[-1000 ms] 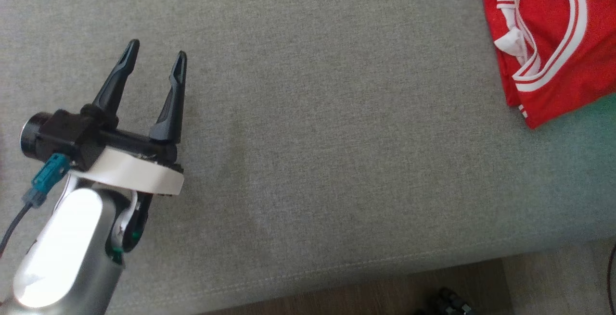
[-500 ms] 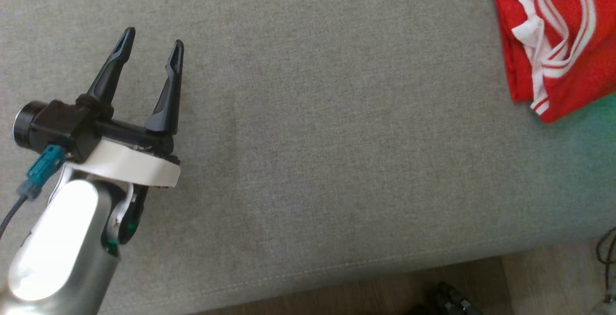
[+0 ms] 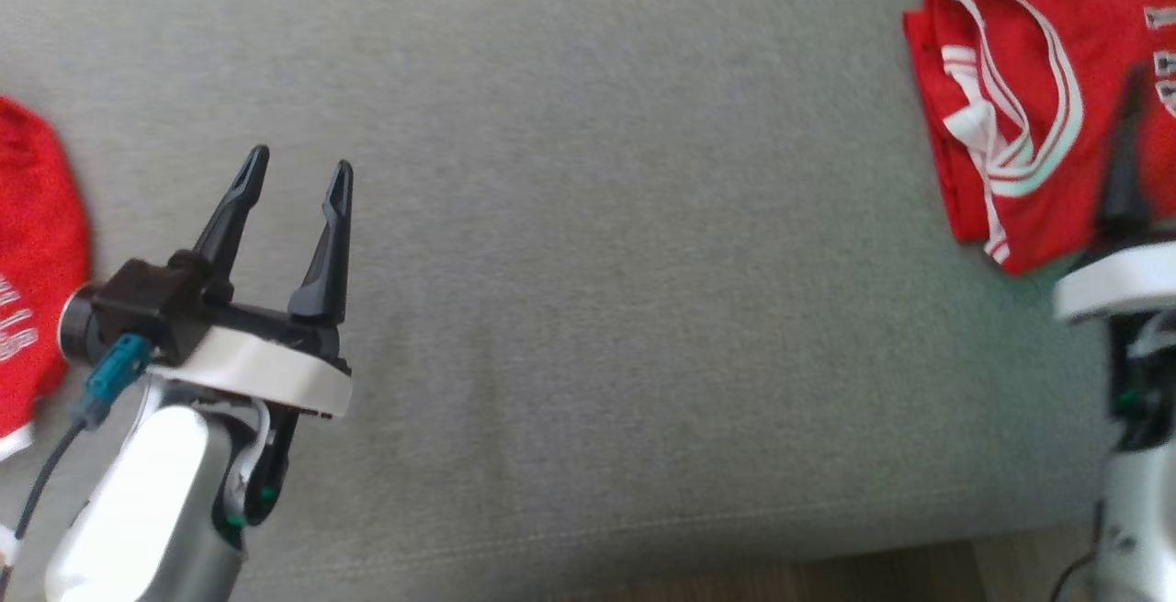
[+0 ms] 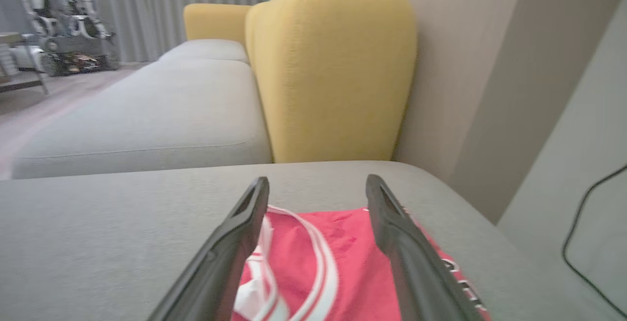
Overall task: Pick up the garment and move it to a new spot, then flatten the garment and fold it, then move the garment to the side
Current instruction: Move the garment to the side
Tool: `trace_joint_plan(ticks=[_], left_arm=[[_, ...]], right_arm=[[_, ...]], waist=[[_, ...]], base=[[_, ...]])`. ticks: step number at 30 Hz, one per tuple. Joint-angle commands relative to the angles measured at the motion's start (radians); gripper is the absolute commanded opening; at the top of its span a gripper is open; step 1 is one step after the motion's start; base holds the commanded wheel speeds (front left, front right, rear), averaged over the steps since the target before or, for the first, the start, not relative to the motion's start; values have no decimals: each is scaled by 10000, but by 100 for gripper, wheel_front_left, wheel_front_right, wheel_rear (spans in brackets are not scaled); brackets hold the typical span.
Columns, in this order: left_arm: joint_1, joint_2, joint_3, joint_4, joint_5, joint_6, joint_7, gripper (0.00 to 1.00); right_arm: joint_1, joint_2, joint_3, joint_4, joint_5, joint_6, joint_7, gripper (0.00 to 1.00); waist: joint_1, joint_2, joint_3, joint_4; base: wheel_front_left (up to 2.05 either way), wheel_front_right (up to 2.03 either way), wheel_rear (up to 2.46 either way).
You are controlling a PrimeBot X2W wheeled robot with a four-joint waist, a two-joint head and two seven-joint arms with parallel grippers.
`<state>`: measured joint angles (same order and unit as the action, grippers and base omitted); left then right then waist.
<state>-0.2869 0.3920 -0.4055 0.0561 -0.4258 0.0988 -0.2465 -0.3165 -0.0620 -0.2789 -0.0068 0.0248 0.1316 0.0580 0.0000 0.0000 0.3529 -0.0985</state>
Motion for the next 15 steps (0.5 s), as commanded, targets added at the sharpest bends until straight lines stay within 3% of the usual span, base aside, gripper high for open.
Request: trace_joint_plan(ticks=[1, 7, 15], left_arm=[[-99, 167, 494, -230, -50, 98, -96, 100], [392, 19, 631, -168, -127, 237, -129, 100], [975, 10, 796, -217, -132, 334, -144, 100]], right_arm=[[152, 30, 603, -450, 159, -9, -83, 100], [847, 112, 2172, -154, 873, -9, -382, 100], [1197, 116, 2700, 472, 1150, -9, -672, 100]], waist=[[0, 0, -531, 470], [0, 0, -1219, 1108], [0, 0, -1829, 1476]], base=[[0, 0, 0], [0, 0, 0], [0, 0, 0]])
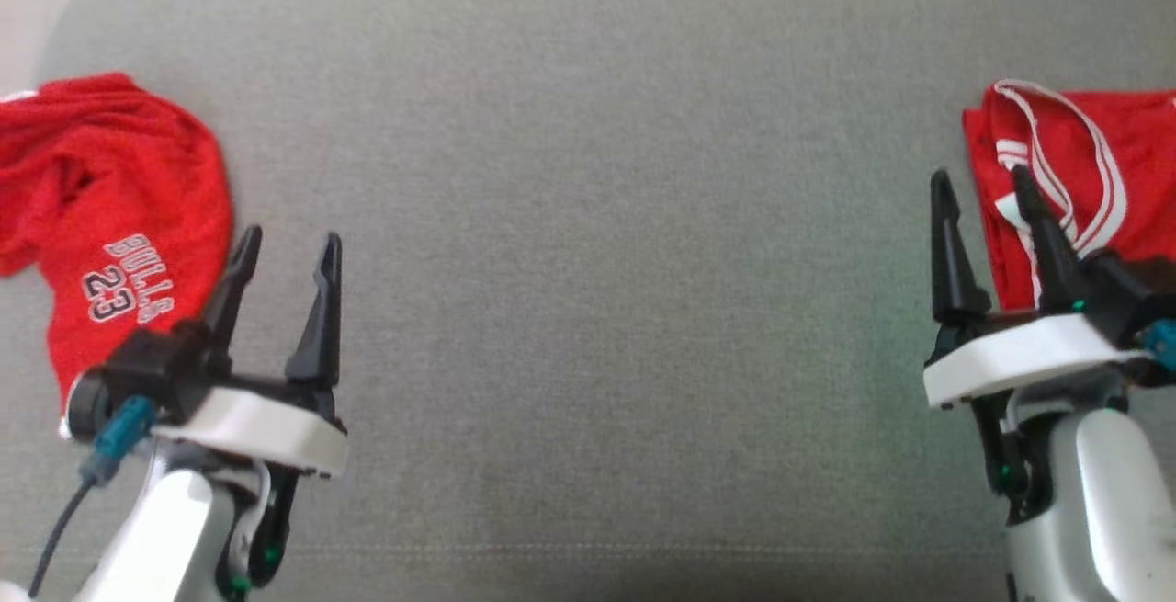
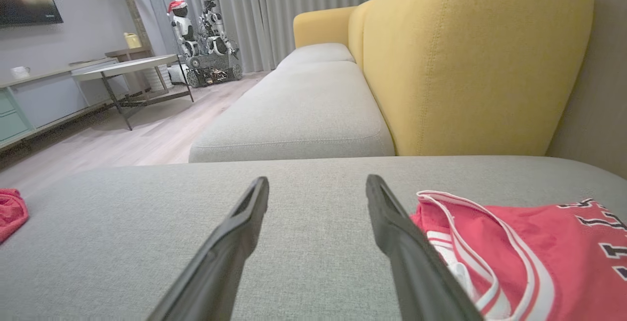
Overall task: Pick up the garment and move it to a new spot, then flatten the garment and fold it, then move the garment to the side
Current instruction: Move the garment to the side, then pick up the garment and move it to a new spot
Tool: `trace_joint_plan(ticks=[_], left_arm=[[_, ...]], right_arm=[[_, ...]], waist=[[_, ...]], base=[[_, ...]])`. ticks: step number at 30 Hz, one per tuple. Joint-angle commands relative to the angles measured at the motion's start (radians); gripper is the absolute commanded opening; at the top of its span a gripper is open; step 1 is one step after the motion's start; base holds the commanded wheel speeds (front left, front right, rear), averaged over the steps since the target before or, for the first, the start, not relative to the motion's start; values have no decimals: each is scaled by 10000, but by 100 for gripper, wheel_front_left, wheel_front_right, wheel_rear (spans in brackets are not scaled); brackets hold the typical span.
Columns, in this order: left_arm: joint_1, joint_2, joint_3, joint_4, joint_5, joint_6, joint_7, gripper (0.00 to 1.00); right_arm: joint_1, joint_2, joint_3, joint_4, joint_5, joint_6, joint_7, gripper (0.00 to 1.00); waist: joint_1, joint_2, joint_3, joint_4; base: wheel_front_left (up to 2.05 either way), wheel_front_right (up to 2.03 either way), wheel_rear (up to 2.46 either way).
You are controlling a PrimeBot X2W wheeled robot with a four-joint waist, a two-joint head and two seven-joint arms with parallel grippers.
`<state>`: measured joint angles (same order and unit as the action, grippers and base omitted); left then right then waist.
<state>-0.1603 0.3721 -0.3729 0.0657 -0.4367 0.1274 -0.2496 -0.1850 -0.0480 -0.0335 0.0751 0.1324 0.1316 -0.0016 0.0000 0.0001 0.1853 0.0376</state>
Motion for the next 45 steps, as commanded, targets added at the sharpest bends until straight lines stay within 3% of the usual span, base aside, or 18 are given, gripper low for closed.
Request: trace_joint_plan(ticks=[1, 20, 45], left_arm=[[-199, 206, 463, -312, -17, 49, -114, 100], [1009, 253, 171, -369, 42, 380, 62, 100], [1000, 349, 137, -592, -80, 535, 122, 100]], right_arm=[[-51, -24, 279, -279, 70, -9, -98, 100], [1315, -23, 271, -98, 62, -9, 62, 100], [1399, -22, 280, -223, 69, -9, 183, 100]], waist=[[0, -1, -259, 139], [0, -1, -1706, 93], [0, -1, -1631, 58]], base=[[0, 0, 0], [0, 0, 0], [0, 0, 0]])
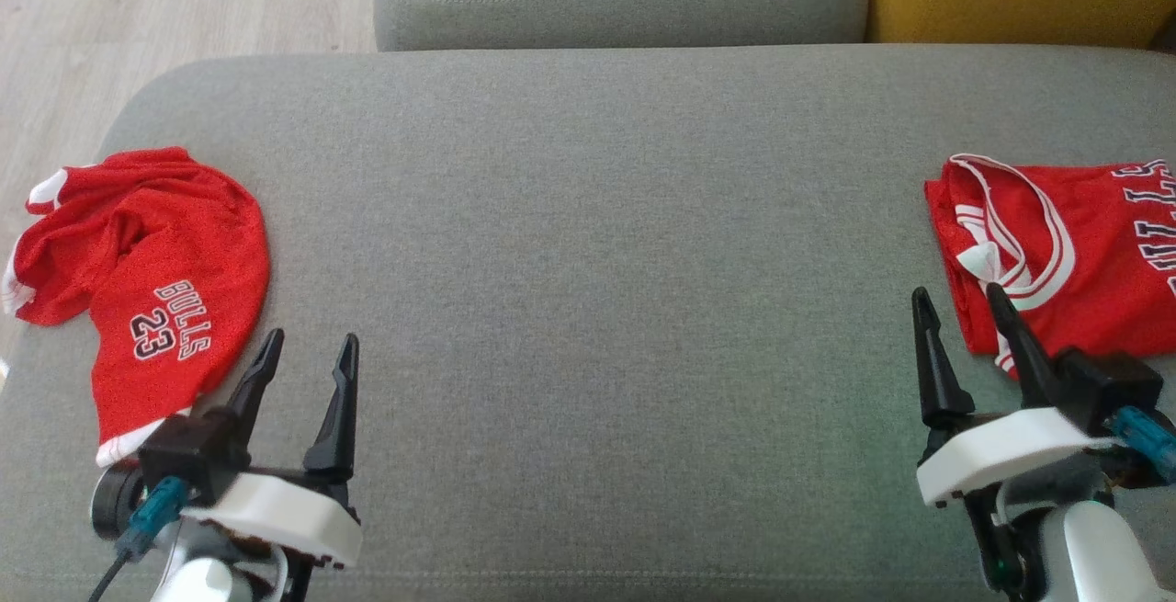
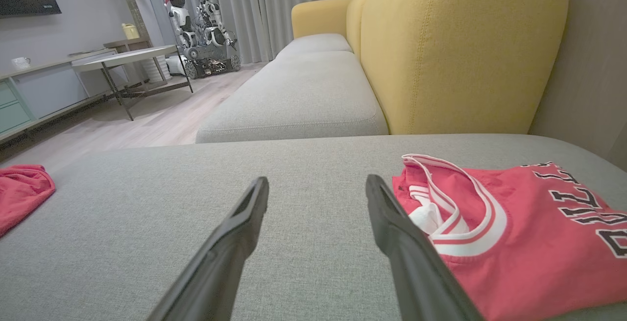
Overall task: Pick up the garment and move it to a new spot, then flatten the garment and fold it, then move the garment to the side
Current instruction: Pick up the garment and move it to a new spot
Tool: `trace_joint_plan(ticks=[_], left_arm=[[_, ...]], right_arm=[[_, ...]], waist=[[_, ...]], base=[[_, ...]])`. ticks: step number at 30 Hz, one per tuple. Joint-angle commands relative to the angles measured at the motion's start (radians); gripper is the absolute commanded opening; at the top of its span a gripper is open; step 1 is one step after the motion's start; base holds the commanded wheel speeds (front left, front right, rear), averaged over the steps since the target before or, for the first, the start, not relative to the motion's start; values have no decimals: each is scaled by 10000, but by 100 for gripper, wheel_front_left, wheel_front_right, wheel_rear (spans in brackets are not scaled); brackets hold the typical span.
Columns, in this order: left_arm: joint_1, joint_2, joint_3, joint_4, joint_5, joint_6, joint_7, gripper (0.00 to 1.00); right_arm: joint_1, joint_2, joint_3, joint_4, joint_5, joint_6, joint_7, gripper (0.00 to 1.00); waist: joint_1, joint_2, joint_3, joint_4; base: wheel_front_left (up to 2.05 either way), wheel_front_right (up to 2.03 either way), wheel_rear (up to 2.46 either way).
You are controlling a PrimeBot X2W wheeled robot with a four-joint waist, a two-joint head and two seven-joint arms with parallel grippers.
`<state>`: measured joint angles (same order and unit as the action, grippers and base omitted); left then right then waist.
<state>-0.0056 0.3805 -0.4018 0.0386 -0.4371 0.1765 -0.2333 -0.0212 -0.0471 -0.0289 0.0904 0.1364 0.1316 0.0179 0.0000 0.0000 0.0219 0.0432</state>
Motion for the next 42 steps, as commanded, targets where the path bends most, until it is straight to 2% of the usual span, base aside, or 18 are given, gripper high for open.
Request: trace_joint_plan(ticks=[1, 9, 16, 21, 26, 27, 28, 35, 42], left_arm=[[-558, 264, 424, -325, -78, 47, -44, 100], [-653, 297, 431, -358, -85, 63, -69, 100], [-718, 287, 445, -361, -99, 98, -99, 100], [-815, 225, 459, -315, -112, 142, -123, 100], [-928, 132, 460, -257, -167, 160, -138, 100], [-928, 132, 460, -257, -167, 160, -138, 100], [-953, 117, 454, -241, -168, 163, -146, 100], [-916, 118, 539, -208, -194, 239, -183, 100], [-854, 124, 608, -279, -211, 280, -208, 100]], right_arm=[[-245, -32, 226, -381, 24, -9, -11, 100], [-301, -32, 166, -433, 5, -9, -14, 100], [-291, -32, 97, -517, -64, -9, 2, 100], [-177, -32, 114, -743, -102, -9, 43, 100], [-65, -32, 261, -924, -90, -9, 133, 100], [-65, -32, 261, -924, -90, -9, 133, 100], [-42, -32, 331, -1000, -78, -9, 177, 100], [81, -32, 460, -1128, 92, -9, 185, 100], [120, -32, 489, -1161, 96, -9, 217, 100]], waist=[[0, 0, 15, 5], [0, 0, 107, 99], [0, 0, 97, 491], [0, 0, 18, 1180], [0, 0, -91, 2202], [0, 0, -91, 2202], [0, 0, -130, 2607], [0, 0, -311, 3838], [0, 0, -359, 4217]], base=[[0, 0, 0], [0, 0, 0], [0, 0, 0], [0, 0, 0], [0, 0, 0], [0, 0, 0], [0, 0, 0], [0, 0, 0], [0, 0, 0]])
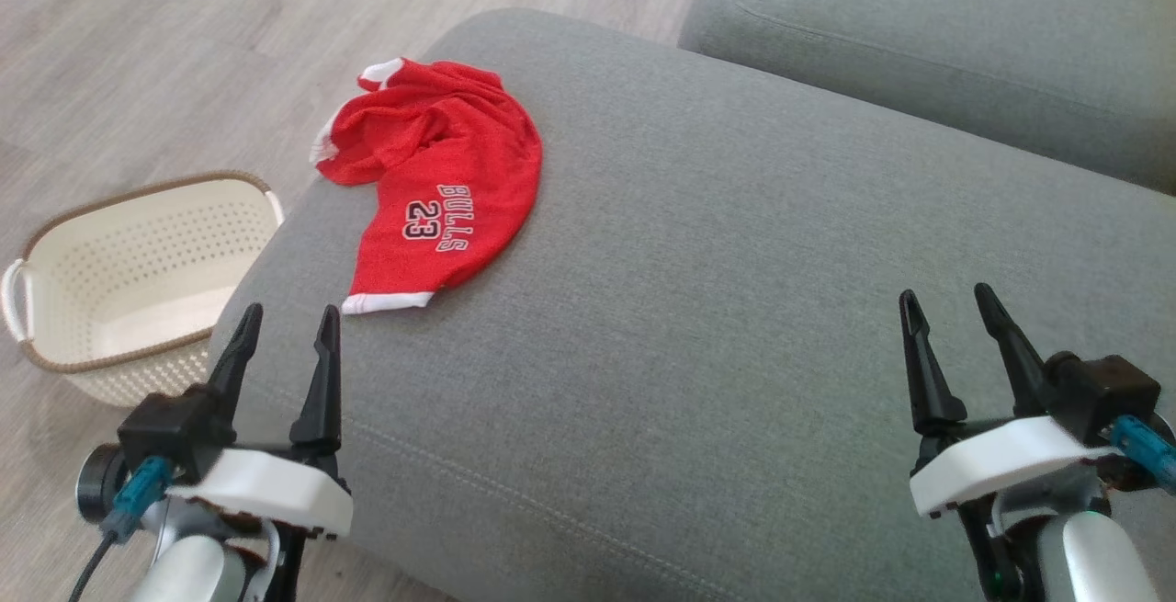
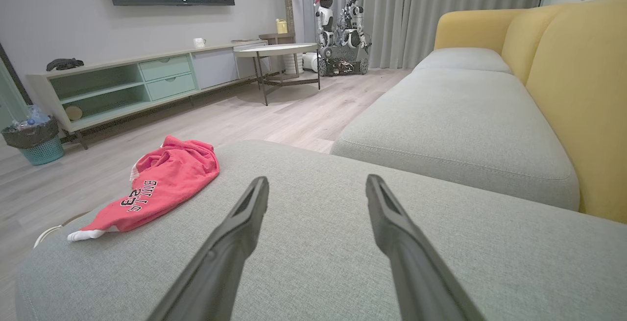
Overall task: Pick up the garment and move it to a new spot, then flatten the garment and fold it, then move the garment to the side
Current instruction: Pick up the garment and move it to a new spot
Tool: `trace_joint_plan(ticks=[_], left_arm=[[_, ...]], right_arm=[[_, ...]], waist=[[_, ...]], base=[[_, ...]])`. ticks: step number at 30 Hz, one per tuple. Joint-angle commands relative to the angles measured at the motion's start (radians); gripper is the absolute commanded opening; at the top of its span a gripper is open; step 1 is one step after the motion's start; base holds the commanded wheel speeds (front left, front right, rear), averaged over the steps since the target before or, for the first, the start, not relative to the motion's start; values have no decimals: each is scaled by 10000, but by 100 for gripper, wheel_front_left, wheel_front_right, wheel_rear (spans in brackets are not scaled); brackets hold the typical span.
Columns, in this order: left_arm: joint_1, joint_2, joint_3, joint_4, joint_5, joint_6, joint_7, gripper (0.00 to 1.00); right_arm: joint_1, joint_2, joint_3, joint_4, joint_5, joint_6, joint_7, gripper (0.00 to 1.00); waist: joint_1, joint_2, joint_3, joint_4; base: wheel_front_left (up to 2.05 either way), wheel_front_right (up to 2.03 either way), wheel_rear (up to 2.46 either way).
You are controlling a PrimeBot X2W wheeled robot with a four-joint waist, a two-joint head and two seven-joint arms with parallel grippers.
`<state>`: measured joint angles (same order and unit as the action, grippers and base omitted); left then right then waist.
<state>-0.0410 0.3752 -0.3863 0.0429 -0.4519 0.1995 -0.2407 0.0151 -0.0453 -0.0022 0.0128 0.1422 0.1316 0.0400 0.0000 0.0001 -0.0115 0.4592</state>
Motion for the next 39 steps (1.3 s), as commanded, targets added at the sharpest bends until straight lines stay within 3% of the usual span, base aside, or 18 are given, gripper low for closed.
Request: trace_joint_plan(ticks=[1, 14, 23, 30, 36, 39], left_arm=[[-494, 183, 462, -332, -64, 51, -137, 100], [-986, 145, 745, -415, -181, -55, -177, 100], [-2385, -147, 1490, -309, -266, -392, -205, 100], [-4216, -478, 2338, 999, -210, -1261, -208, 100], [-6017, -497, 2322, 4260, -458, -2371, -134, 100], [-6580, -458, 2187, 5519, -534, -2659, 76, 100]], right_arm=[[-244, -49, 223, -386, 39, -9, 2, 100], [-455, -49, 194, -545, -106, -9, 140, 100], [-1064, -49, 176, -1097, -586, -9, 543, 100], [-1788, -49, 276, -1625, -1048, -9, 935, 100], [-2246, -49, 405, -1781, -1251, -9, 1057, 100], [-2347, -49, 420, -1775, -1266, -9, 1049, 100]], waist=[[0, -1, -27, 84], [0, -1, 376, 97], [0, -1, 1627, -306], [0, -1, 2998, -886], [0, -1, 3785, -1349], [0, -1, 3928, -1478]], base=[[0, 0, 0], [0, 0, 0], [0, 0, 0], [0, 0, 0], [0, 0, 0], [0, 0, 0]])
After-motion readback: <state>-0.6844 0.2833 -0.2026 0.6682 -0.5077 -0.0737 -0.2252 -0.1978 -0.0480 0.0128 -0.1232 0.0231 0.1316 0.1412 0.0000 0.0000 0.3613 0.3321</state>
